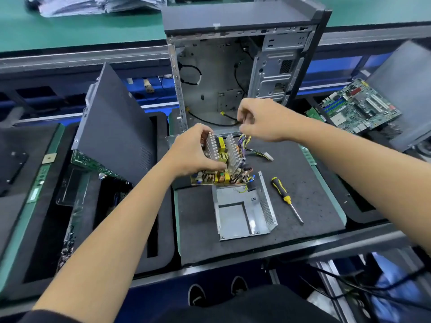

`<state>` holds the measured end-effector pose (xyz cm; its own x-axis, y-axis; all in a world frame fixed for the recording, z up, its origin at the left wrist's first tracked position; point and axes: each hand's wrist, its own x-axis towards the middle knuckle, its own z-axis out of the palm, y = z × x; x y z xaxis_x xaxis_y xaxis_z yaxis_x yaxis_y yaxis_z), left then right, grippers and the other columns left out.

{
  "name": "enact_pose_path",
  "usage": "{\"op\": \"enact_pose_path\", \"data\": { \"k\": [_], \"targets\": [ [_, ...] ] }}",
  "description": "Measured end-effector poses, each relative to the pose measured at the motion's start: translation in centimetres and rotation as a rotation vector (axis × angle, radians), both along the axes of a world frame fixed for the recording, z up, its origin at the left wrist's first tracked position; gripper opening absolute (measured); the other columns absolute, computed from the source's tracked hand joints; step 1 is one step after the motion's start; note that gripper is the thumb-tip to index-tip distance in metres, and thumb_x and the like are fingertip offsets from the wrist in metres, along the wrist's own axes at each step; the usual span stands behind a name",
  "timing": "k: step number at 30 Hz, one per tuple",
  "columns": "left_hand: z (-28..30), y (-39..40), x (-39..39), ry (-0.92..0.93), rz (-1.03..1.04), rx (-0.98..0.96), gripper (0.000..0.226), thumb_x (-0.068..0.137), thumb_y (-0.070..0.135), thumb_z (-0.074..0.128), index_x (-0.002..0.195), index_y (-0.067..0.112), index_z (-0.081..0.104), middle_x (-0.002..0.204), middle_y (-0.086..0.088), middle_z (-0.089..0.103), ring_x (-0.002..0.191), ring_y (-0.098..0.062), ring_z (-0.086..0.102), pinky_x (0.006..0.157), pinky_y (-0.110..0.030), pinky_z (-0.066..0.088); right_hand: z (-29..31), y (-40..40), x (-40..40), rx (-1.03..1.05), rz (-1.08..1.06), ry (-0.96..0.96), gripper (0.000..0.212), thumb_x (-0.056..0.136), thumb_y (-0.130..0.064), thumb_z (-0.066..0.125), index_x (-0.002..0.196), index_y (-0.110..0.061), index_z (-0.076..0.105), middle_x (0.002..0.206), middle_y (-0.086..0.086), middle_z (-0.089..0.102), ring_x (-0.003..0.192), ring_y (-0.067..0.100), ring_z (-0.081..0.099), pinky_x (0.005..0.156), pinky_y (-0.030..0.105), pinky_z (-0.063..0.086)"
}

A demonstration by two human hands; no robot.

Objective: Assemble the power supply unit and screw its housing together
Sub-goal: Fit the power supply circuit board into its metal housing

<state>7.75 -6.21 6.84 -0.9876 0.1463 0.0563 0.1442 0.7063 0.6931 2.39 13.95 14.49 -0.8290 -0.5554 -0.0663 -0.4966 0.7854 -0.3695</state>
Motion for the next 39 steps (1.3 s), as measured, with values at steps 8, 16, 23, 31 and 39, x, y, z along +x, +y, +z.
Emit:
{"op": "enact_pose_path", "data": {
  "k": [8,16,23,31,39],
  "targets": [
    [0.1,1.8,0.2,0.166,0.052,-0.016,0.086,0.048,0.05,0.087,0.117,0.013,0.05,0.106,0.006,0.053,0.102,-0.019,0.052,0.091,-0.038,0.038,-2.4,-2.1,0.2,0.047,-0.279,-0.348,0.072,0.071,-0.081,0.05,0.075,-0.009,0.052,0.071,0.008,0.058,0.052,0.024,0.066,0.06,0.031,0.053],
    [-1.0,2.7,0.1,0.189,0.141,-0.012,0.083,0.048,0.059,0.083,0.111,0.02,0.047,0.102,0.006,0.049,0.096,-0.016,0.047,0.083,-0.035,0.037,-2.3,-3.2,0.1,0.132,-0.241,-0.309,0.069,0.062,-0.078,0.056,0.062,-0.01,0.048,0.054,0.008,0.056,0.047,0.024,0.059,0.051,0.025,0.042],
    [-0.8,4.3,0.1,0.221,0.194,-0.055,0.085,0.05,0.059,0.081,0.115,0.019,0.045,0.101,0.007,0.046,0.097,-0.014,0.042,0.082,-0.031,0.027,-2.7,-3.4,-0.4,0.1,-0.25,-0.18,0.045,0.062,-0.047,0.067,0.048,-0.015,0.037,0.045,-0.001,0.038,0.041,0.019,0.034,0.037,0.019,0.025],
    [2.3,2.3,-0.1,-0.032,-0.003,0.016,0.082,0.074,0.058,0.071,0.139,0.023,0.037,0.134,0.006,0.045,0.125,-0.01,0.038,0.101,-0.029,0.028,-3.2,-2.5,-0.2,0.021,-0.351,-0.178,0.044,0.064,-0.049,0.068,0.054,-0.01,0.051,0.05,0.004,0.054,0.039,0.02,0.052,0.026,0.012,0.024],
    [0.3,-0.3,-0.2,-0.115,0.259,0.118,0.012,0.09,0.02,0.055,0.085,0.016,0.065,0.082,0.004,0.065,0.072,-0.012,0.056,0.063,-0.023,0.045,-4.1,-2.1,1.2,-0.092,-0.399,-0.414,0.045,0.058,-0.045,0.078,0.056,-0.013,0.046,0.047,-0.001,0.041,0.034,0.016,0.045,0.036,0.019,0.041]
  ]
}}
